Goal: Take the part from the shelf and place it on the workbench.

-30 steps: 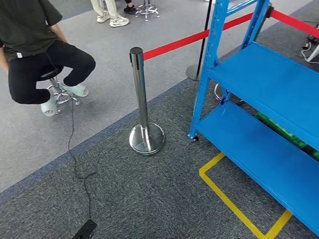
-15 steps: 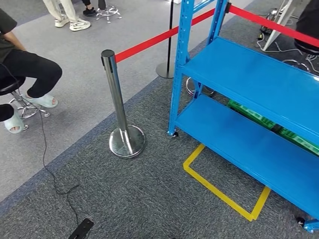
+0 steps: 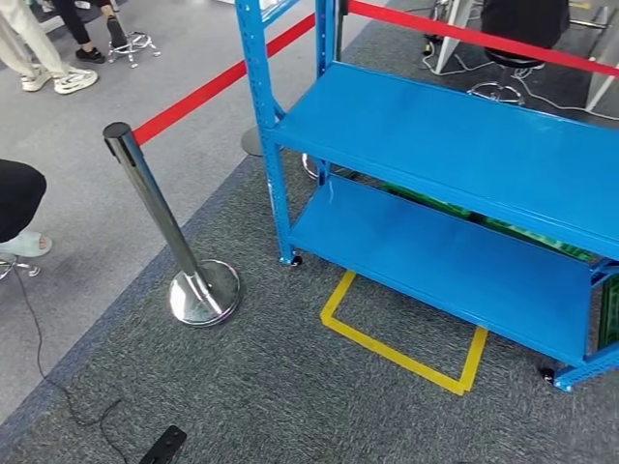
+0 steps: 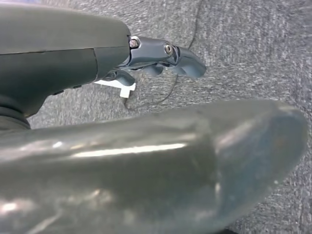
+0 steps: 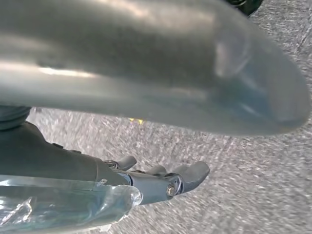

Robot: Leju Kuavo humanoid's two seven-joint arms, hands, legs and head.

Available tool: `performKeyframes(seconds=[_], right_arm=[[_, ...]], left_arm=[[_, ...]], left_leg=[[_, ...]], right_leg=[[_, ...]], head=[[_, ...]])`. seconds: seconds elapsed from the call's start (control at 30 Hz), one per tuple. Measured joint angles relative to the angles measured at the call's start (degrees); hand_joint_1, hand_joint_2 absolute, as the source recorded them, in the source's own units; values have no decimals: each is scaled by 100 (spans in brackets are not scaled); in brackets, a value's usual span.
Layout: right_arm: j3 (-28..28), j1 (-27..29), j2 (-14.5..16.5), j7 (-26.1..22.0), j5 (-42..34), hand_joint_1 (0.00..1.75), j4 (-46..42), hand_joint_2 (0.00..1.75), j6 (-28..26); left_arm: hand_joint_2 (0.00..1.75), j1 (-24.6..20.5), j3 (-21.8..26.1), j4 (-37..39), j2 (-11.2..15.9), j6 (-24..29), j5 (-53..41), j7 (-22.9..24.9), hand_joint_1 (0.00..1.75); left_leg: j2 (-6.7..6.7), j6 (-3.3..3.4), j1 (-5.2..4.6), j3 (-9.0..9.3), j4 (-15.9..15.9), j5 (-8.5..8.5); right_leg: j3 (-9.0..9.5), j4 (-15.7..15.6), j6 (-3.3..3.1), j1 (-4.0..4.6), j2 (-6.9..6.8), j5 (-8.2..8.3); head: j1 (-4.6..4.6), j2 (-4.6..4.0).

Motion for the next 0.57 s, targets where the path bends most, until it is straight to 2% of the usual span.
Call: performKeyframes(seconds=[0.03,0.07,0.1,0.13,0.17,0.2,0.23,0.27,0.3,0.33,0.37,0.4,0.43,0.47,0.5,0.57], right_arm=[[-1,8,1,0,0,0,0,0,0],[-1,14,1,0,0,0,0,0,0],[-1,17,2,0,0,0,0,0,1],[-1,11,2,0,0,0,0,0,1],[0,3,2,0,0,0,0,0,2],[1,1,2,0,-1,0,0,0,2],[1,10,2,0,-1,0,0,0,2],[1,28,2,0,-1,0,0,0,2],[0,50,1,1,-1,0,0,0,2],[-1,63,-1,2,-1,0,0,0,2],[-1,60,-1,2,-1,0,0,0,3],[-1,48,-1,3,-2,0,0,0,5],[0,30,1,3,-2,0,0,0,7],[1,18,2,5,-3,0,0,0,8],[0,16,2,10,-4,0,0,0,8],[-1,25,1,20,-6,0,0,0,6]], left_arm=[[0,3,1,0,1,0,0,1,0],[0,3,1,0,1,0,0,0,0],[0,2,1,0,1,0,0,1,0],[0,1,1,0,1,-2,1,1,0],[0,-1,1,0,1,-8,1,5,0],[0,-5,1,0,2,-15,2,13,0],[0,-10,1,0,2,-23,2,20,0],[0,-17,1,0,-1,-28,2,27,0],[0,-26,1,0,-5,-31,2,32,0],[0,-31,1,0,-9,-32,2,34,0],[0,-30,1,0,-10,-32,2,37,0],[0,-22,2,0,-7,-33,2,44,0],[0,-8,3,0,-2,-33,1,57,0],[0,4,4,0,3,-34,-1,74,0],[0,9,5,0,4,-37,-3,92,0],[0,6,5,0,3,-43,-7,115,0]], left_leg=[[-14,6,3,-15,-50,130],[-47,14,8,76,-305,346],[-162,19,24,229,-674,582],[-333,27,48,392,-1061,752],[-478,34,68,510,-1342,845],[-589,48,79,572,-1503,867],[-598,76,76,590,-1562,855],[-526,110,74,588,-1568,861],[-454,150,74,595,-1588,876],[-374,193,78,603,-1606,890],[-288,229,80,611,-1624,899],[-200,254,67,617,-1629,897],[-105,274,51,620,-1629,891],[-7,283,36,623,-1628,884],[85,287,26,630,-1627,875],[207,282,22,645,-1626,861]], right_leg=[[5,0,3,-3,90,2],[10,1,10,-9,177,5],[11,1,25,-18,263,12],[-3,17,50,-15,347,14],[-26,25,83,-16,425,23],[-54,23,123,-19,496,35],[-85,12,168,-24,566,52],[-110,-15,211,-40,633,73],[-135,-8,245,-40,592,68],[-189,74,271,-30,460,8],[-287,273,288,-16,266,-120],[-432,587,297,-6,33,-301],[-618,980,309,-7,-118,-500],[-783,1335,319,-13,-197,-647],[-871,1546,326,-18,-233,-699],[-829,1522,332,-20,-257,-605]], head=[[1,0],[2,0],[0,0],[-3,0],[-4,0],[-7,0],[-8,0],[-7,0],[-5,0],[12,0],[29,0],[44,0],[56,0],[55,0],[54,0],[55,0]])
